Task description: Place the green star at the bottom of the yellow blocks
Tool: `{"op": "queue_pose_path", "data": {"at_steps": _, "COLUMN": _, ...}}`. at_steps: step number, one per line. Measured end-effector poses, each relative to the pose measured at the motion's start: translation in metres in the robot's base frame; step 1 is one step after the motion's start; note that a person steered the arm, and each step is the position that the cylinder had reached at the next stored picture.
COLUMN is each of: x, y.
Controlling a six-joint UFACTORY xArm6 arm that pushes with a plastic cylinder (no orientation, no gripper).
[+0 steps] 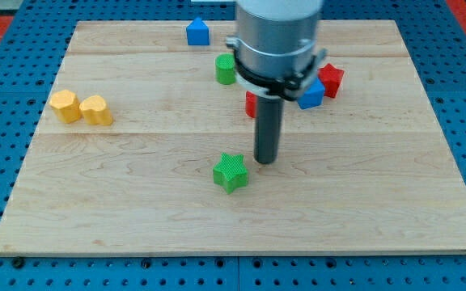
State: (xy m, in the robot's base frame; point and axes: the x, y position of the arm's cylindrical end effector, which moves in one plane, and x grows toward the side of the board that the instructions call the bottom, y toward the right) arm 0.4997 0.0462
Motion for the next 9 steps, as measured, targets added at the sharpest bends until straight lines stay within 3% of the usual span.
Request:
{"op": "queue_pose_path", "data": {"at_steps": 2, "x": -0.002, "y": -0.136}}
{"op": "queue_pose_path", "data": {"at_steps": 3, "x": -0.010, "y": -0.087}}
{"op": "queue_pose_path", "data": {"at_steps": 4, "x": 0.014, "y": -0.063}}
{"op": "queue_pose_path", "data": {"at_steps": 5, "x": 0.044, "y": -0.115}}
{"op": "queue_pose_path", "data": {"at_steps": 6, "x": 0.025, "y": -0.173}}
{"op": "queue_pose_path", "data": {"at_steps": 7, "x": -0.003, "y": -0.179}}
{"op": "queue_pose_path", "data": {"at_steps": 8, "x": 0.000, "y": -0.223}}
{"op": "queue_pose_path", "data": {"at_steps": 9, "x": 0.035, "y": -0.285}}
